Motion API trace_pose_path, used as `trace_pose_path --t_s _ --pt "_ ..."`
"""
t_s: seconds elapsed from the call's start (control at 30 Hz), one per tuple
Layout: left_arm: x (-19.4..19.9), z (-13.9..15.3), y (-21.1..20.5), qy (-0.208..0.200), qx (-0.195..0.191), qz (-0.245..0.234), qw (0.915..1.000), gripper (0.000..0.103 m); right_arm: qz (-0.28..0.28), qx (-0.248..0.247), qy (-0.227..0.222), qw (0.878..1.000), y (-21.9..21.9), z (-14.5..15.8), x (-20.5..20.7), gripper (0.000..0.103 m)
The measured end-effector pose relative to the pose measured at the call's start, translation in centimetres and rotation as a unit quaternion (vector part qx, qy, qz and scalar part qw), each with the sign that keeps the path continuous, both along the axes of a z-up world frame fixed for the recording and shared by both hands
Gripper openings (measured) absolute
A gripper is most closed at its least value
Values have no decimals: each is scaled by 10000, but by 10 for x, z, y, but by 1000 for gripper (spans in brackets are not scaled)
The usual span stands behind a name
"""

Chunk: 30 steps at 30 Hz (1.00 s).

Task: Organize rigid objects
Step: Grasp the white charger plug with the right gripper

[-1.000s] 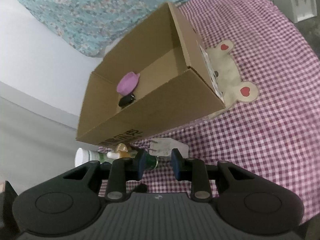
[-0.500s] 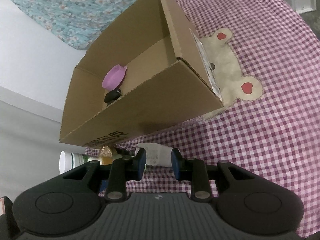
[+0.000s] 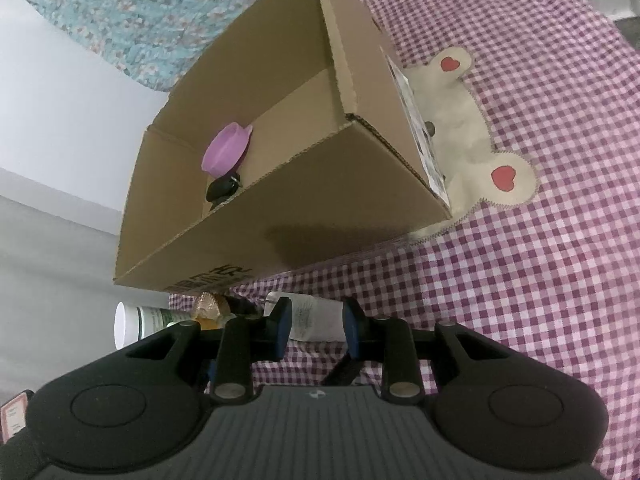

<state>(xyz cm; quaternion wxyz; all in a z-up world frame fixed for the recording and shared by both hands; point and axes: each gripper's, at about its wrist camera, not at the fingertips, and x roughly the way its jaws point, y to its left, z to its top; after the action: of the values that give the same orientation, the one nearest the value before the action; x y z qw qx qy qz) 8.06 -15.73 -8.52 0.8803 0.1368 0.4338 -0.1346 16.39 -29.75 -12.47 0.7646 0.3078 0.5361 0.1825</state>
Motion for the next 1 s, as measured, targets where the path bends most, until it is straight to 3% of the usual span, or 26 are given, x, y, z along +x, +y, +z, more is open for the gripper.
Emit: trace_pose_path --t_s 0.13,0.23,0.4,0.77,1.0 --pt "4 -4 -3 -33 124 -45 9999 63 72 138 68 9999 -1 -9 4 30" --pt "10 -8 -2 171 34 4 9998 56 80 228 84 9997 -3 -12 5 30" --pt "19 -8 4 182 -32 -53 9998 51 136 213 49 9997 -3 -12 2 29" --pt "17 -8 -9 249 -338 -516 9978 50 -100 62 67 9999 -30 -4 -15 30" --pt "18 -7 -13 265 -303 -580 9975 50 -142 125 103 9998 -37 -7 -22 30"
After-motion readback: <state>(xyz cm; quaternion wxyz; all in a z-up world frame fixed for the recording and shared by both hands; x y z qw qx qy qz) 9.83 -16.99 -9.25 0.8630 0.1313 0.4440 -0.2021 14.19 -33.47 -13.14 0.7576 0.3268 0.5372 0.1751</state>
